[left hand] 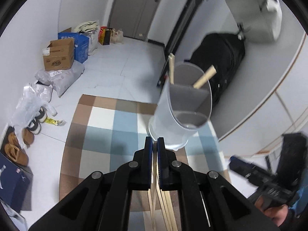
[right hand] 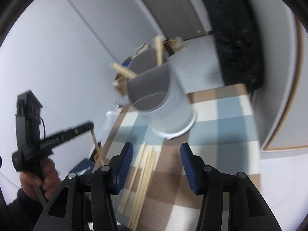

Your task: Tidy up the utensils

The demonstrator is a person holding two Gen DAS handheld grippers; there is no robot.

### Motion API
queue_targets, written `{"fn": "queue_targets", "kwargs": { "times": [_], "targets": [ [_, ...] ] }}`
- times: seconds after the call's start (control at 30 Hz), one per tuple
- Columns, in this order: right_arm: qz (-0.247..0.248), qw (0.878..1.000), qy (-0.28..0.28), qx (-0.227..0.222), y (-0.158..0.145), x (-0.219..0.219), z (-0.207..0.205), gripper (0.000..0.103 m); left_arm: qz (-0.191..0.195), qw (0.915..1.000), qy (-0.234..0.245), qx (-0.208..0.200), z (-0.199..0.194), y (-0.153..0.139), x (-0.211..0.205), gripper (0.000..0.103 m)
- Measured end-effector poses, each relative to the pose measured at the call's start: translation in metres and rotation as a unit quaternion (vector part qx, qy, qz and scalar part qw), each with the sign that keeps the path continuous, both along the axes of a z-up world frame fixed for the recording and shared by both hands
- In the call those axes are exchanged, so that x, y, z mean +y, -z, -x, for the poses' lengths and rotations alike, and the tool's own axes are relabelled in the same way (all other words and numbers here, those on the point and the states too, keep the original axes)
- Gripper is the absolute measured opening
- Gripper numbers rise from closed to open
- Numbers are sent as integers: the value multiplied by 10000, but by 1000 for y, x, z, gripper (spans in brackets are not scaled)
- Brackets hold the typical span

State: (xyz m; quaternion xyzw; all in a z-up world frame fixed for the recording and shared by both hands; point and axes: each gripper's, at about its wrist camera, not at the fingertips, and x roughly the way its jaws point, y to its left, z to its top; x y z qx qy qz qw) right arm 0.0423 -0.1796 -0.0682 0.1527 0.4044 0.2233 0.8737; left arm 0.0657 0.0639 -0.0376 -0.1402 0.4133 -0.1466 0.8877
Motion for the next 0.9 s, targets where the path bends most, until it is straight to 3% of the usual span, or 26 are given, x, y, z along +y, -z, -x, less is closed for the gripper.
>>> {"fn": "queue_targets", "kwargs": {
  "times": [0.17,0.5,0.73,0.9],
  "targets": [
    [270,9988,-341,226,11,37,-9,34,209,9997,-113,-68,-3,4,23,1],
    [1008,9887,-907,640,34,116,-53,32,594,9973,-214,-375,7,-4,63,1],
    [1537,9778,-1006,1010,66,146,-81,29,829,9953,-361,-336,10,-2,84,1],
    [1855,9717,-794,1229,86,149,-95,23,774,9955,-364,-415,13,-3,87,1]
  ]
}}
